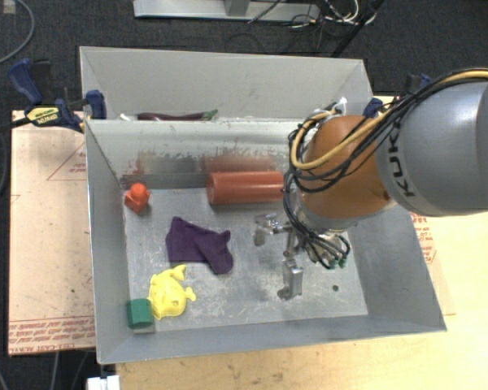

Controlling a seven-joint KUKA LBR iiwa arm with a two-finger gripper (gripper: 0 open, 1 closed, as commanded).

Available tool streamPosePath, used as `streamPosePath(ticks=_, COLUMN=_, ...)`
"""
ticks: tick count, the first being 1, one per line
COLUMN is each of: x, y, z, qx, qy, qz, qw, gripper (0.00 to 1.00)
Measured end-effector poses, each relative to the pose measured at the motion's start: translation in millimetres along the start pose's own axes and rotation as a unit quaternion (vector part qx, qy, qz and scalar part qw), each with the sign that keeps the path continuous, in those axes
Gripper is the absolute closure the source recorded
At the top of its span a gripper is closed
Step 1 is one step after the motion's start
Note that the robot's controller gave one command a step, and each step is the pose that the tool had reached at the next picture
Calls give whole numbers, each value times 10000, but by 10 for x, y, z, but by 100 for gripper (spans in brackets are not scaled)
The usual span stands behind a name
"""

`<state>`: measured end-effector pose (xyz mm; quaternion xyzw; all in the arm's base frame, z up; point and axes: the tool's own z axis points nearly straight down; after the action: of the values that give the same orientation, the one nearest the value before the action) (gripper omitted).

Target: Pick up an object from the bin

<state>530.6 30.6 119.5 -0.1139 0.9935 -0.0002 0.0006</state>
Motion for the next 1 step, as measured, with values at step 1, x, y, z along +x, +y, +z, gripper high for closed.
streamPosePath(ticks=1, x=-172, y=738, z=394, qx=-25, qy=-9, qz=438, qw=9990, gripper=0)
